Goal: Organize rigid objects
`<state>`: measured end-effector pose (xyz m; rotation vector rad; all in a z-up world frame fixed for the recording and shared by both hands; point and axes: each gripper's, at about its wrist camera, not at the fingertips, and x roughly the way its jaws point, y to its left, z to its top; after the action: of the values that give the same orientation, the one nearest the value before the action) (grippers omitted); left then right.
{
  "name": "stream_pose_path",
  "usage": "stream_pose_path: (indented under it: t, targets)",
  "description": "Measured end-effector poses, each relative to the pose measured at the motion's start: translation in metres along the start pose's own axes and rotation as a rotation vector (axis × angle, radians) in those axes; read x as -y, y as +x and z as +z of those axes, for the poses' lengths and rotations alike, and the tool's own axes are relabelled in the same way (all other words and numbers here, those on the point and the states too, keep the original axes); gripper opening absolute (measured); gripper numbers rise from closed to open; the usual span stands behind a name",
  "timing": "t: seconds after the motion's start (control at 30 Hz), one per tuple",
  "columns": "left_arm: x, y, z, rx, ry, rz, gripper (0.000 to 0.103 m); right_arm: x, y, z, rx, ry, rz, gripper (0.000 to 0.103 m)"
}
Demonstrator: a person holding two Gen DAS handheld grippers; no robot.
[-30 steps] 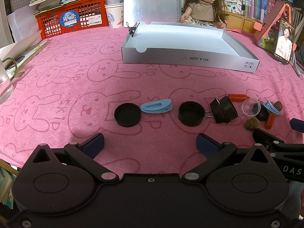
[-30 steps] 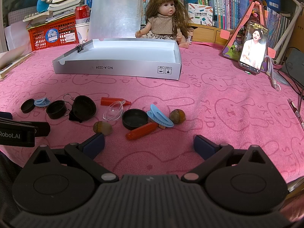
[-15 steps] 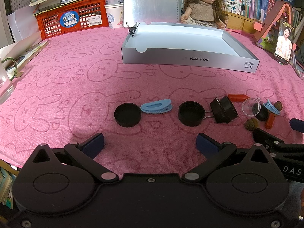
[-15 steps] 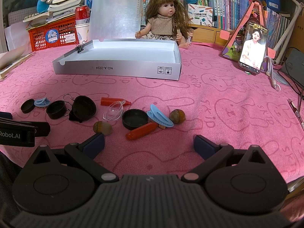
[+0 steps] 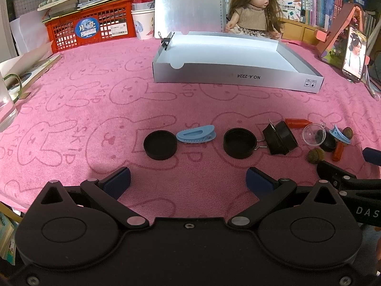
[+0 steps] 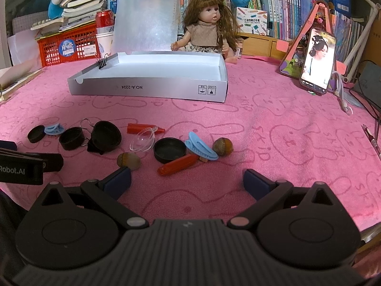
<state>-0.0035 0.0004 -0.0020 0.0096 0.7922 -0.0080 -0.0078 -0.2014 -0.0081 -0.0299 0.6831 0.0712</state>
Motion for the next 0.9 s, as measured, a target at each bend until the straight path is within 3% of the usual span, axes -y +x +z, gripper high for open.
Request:
stream_pose_path:
  t: [0.33, 0.43, 0.5, 0.67, 0.9]
  targets:
    - [-0.002, -0.003, -0.006, 0.038, 0.010, -0.012, 0.103, -0.001, -0.002, -0.004, 0.040, -0.012, -0.002, 0.103]
    - [-0.004, -0.005, -0.007, 0.047, 0.012, -0.023, 0.098, -0.001, -0.007, -0.004, 0.072, -0.015, 0.014, 0.103]
    - [-0.008, -0.010, -0.008, 0.058, 0.009, -0.035, 0.091, -0.001, -0.011, -0.004, 0.091, -0.028, 0.021, 0.103]
    - [-0.015, -0.022, -0.008, 0.086, -0.013, -0.110, 0.076, -0.002, -0.020, -0.005, 0.133, -0.048, 0.035, 0.090]
    - [-0.012, -0.036, -0.007, 0.120, -0.017, -0.188, 0.054, -0.013, -0.032, -0.007, 0.172, -0.077, 0.136, 0.074]
